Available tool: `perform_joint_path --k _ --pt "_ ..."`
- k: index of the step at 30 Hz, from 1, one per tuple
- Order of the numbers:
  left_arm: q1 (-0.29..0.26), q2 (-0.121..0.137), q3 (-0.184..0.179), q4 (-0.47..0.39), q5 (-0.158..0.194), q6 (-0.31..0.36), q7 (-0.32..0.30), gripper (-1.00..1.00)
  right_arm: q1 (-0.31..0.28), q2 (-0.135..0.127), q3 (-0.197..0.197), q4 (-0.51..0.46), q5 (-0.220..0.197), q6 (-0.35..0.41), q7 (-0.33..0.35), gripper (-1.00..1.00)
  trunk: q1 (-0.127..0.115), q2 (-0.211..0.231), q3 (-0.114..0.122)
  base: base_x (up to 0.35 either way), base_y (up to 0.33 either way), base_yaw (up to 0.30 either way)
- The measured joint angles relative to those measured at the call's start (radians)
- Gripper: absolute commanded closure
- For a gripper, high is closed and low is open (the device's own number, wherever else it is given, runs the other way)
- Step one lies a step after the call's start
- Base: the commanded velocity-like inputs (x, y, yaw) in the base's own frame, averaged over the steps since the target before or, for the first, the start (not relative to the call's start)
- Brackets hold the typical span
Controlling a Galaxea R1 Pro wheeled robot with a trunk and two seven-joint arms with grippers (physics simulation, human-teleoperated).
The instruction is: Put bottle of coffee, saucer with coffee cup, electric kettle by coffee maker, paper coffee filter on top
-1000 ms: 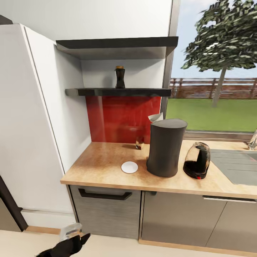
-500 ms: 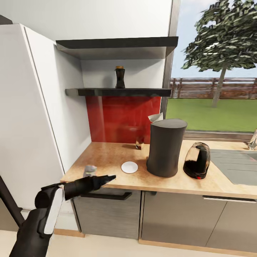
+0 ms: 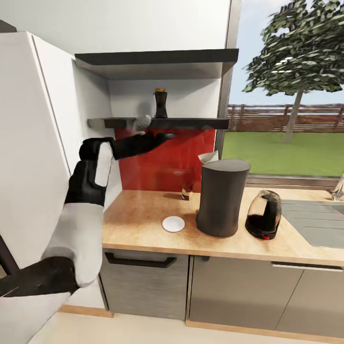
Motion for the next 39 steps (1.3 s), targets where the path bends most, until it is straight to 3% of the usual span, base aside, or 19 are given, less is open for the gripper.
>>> perform_joint_path --k 1,2,3,4,6,7,8,9,13,16,23,32,39 --pt "-0.166 -0.001 0.000 0.059 0.010 0.000 0.057 -1.00 0.000 0.000 0.000 0.008 0.000 0.000 -0.001 -1.00 0.000 0.001 0.001 0.000 0.000 0.000" --pt "-0.342 -0.001 -0.001 0.155 0.005 -0.009 0.316 -1.00 0.000 0.000 0.003 0.060 0.001 -0.014 -0.003 -1.00 0.000 -0.001 0.000 0.000 0.000 0.000" --pt "-0.389 -0.001 -0.001 0.176 0.018 -0.008 0.401 -1.00 0.000 0.000 0.000 0.071 0.000 -0.024 -0.003 -1.00 0.000 -0.001 0.001 0.000 0.000 0.000" --pt "-0.402 -0.001 -0.002 0.209 0.014 -0.019 0.499 -1.00 0.000 0.000 0.000 0.089 0.000 -0.049 -0.005 -1.00 0.000 0.000 0.000 0.000 0.000 0.000" --pt "-0.446 -0.001 -0.006 0.269 0.016 -0.069 0.604 -1.00 0.002 0.000 0.001 0.113 0.001 -0.087 -0.007 -1.00 0.000 -0.001 0.000 0.000 0.000 0.000" --pt "-0.466 -0.001 -0.017 0.316 0.009 -0.125 0.657 -1.00 0.006 0.001 0.001 0.124 0.001 -0.105 -0.008 -1.00 0.000 0.000 0.000 0.000 0.000 0.000" --pt "-0.484 -0.001 -0.052 0.376 -0.003 -0.220 0.742 -1.00 0.009 0.001 0.001 0.133 0.001 -0.120 -0.008 -1.00 0.000 0.000 0.000 0.000 0.000 0.000" --pt "-0.491 -0.001 -0.081 0.402 -0.006 -0.274 0.805 -1.00 0.011 0.001 0.000 0.137 0.001 -0.126 -0.008 -1.00 0.000 0.000 0.000 0.000 0.000 0.000" --pt "-0.500 -0.002 -0.151 0.433 -0.001 -0.357 0.930 -1.00 0.043 0.001 0.001 0.143 0.000 -0.136 -0.008 -1.00 0.000 0.000 0.000 0.000 0.000 0.000" --pt "-0.502 -0.002 -0.170 0.440 0.001 -0.376 0.958 -1.00 0.060 0.001 0.000 0.144 -0.002 -0.154 -0.008 -1.00 0.000 0.000 0.000 0.000 0.000 0.000" --pt "-0.503 -0.002 -0.176 0.471 0.004 -0.395 0.973 -1.00 0.073 0.001 -0.001 0.144 -0.003 -0.175 -0.008 -1.00 0.000 0.000 0.000 0.013 0.000 0.000" --pt "-0.502 -0.002 -0.176 0.667 0.004 -0.573 0.936 -1.00 0.075 0.001 -0.001 0.144 -0.002 -0.177 -0.006 -1.00 0.000 0.000 0.000 0.157 0.000 0.000" --pt "-0.502 -0.002 -0.175 0.704 0.005 -0.608 0.915 -1.00 0.075 0.001 -0.001 0.144 -0.002 -0.177 -0.005 -1.00 0.000 0.000 0.000 0.076 0.000 0.000"
